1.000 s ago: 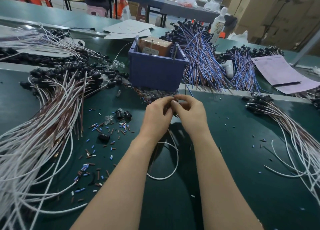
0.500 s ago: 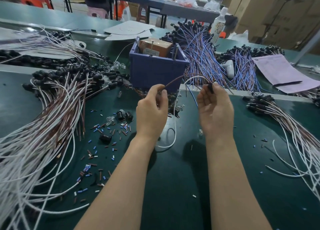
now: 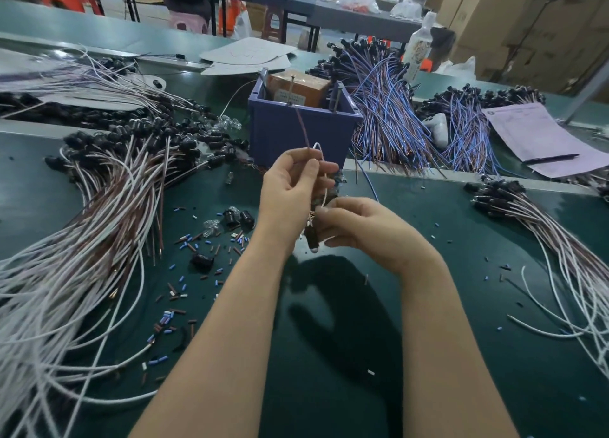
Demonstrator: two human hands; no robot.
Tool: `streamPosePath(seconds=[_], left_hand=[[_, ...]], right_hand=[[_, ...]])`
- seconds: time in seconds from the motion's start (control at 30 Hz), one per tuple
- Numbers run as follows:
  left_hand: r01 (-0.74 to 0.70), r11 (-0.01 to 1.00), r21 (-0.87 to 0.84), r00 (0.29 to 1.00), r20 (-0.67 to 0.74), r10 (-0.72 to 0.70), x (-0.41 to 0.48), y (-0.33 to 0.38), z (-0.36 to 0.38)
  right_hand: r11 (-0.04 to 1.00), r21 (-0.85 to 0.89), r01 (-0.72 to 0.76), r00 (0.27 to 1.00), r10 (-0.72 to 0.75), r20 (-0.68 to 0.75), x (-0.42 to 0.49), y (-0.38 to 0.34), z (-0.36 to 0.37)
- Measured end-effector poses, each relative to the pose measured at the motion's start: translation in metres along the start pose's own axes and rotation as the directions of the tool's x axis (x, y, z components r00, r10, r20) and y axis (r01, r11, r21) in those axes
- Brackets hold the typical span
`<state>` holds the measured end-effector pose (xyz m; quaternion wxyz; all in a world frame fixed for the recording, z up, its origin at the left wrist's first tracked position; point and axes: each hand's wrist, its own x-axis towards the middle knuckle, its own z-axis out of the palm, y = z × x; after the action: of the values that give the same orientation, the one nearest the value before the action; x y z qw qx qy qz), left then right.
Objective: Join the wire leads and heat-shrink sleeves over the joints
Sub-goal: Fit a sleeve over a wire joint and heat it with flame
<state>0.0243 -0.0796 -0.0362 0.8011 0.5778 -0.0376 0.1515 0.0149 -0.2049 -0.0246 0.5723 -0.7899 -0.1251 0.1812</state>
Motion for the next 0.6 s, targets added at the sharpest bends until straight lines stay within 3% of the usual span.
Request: streamPosePath(seconds=[0.07, 0.13, 0.17, 0.27, 0.4, 0.5, 0.6], left_hand=[[-0.045, 0.993, 0.112, 0.999, 0.022, 0.043, 0.000, -0.003, -0.001], [-0.090, 0.966, 0.244, 0.996, 0.033, 0.084, -0.001, -0.007, -0.002], [-0.120, 0.942, 0.315, 0.993, 0.043, 0.113, -0.001, -0.010, -0.003], [-0.233, 0.812, 0.534, 0.972, 0.097, 0.215, -0.003, -0.017, -0.003], [-0.332, 0.704, 0.628, 0.936, 0.127, 0.328, -0.006, -0.022, -0.003], [-0.323, 0.696, 0.642, 0.940, 0.132, 0.314, -0.005, -0.025, -0.003], [-0.233, 0.805, 0.546, 0.969, 0.063, 0.238, -0.006, -0.027, -0.001]], right_hand=[[0.997, 0.023, 0.075, 0.970, -0.068, -0.233, 0.006, -0.001, 0.002], [0.981, 0.052, 0.184, 0.860, -0.136, -0.492, 0.011, -0.003, 0.005], [0.973, 0.026, 0.230, 0.814, -0.177, -0.553, 0.014, -0.005, 0.007], [0.959, -0.082, 0.270, 0.800, -0.271, -0.536, 0.023, -0.011, 0.016], [0.983, -0.162, 0.091, 0.821, -0.166, -0.547, 0.038, -0.023, 0.010], [0.996, 0.081, 0.046, 0.867, 0.000, -0.497, 0.049, -0.032, -0.002], [0.859, 0.490, 0.148, 0.928, 0.051, -0.370, 0.053, -0.039, -0.008]])
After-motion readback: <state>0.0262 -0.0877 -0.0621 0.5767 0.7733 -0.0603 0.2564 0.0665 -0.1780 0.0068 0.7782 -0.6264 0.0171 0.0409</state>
